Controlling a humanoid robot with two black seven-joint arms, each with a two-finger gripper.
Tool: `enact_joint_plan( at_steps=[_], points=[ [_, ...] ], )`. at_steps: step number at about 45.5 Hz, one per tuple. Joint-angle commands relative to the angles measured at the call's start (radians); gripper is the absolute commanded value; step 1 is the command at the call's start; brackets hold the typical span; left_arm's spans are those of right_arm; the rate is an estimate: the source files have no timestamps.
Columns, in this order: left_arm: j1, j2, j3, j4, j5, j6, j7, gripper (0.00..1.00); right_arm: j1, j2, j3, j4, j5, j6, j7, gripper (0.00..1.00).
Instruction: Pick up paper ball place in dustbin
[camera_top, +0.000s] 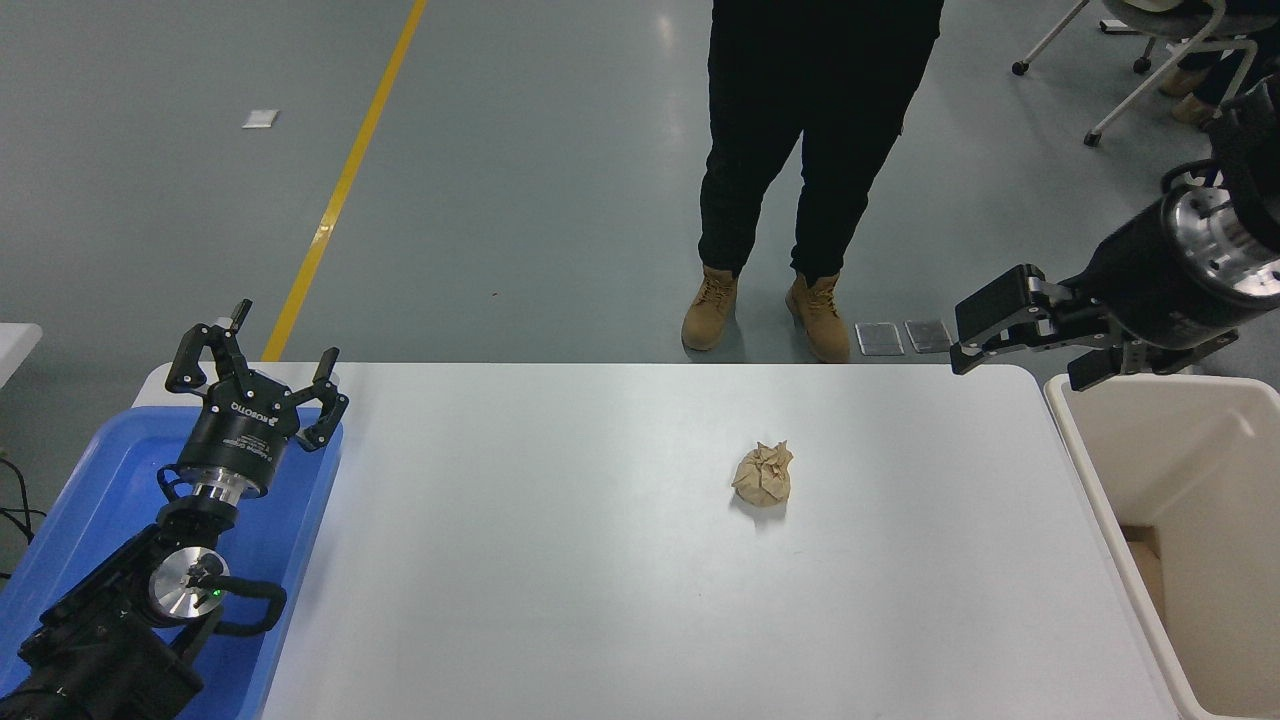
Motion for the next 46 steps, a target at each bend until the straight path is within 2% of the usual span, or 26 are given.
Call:
enact_joint_plan(
  at_steps=[1, 10, 20, 31, 36, 46],
  points=[
    [0.0, 0.0, 0.0, 0.0, 0.0, 0.0, 0.0, 0.98, -0.025, -0.015, -0.003, -0.013, 0.013, -0.002, 0.0, 1.0],
    [0.0, 0.0, 0.0, -0.002, 0.0, 0.0, 0.0, 0.98, -0.09, -0.011, -0.011, -0.106, 0.078, 0.001, 0.003, 1.0],
    [0.0, 0.0, 0.0, -0.002, 0.0, 0.0, 0.002, 0.98, -0.146, -0.015, -0.003, -0.186, 0.084, -0.002, 0.003, 1.0],
    [0.0, -0.001, 0.0, -0.002, 0.0, 0.0, 0.0, 0.98, -0.386, -0.012, 0.02, -0.477, 0.084, -0.034, 0.003, 1.0],
    [0.0, -0.001, 0.0, -0.002, 0.0, 0.0, 0.0, 0.98, -0.511, -0.014, 0.051, -0.603, 0.082, -0.11, 0.003, 1.0],
    [0.0, 0.0, 0.0, -0.002, 0.0, 0.0, 0.0, 0.98, -0.793, -0.029, 0.092, -0.866, 0.082, -0.406, 0.003, 1.0]
  ],
)
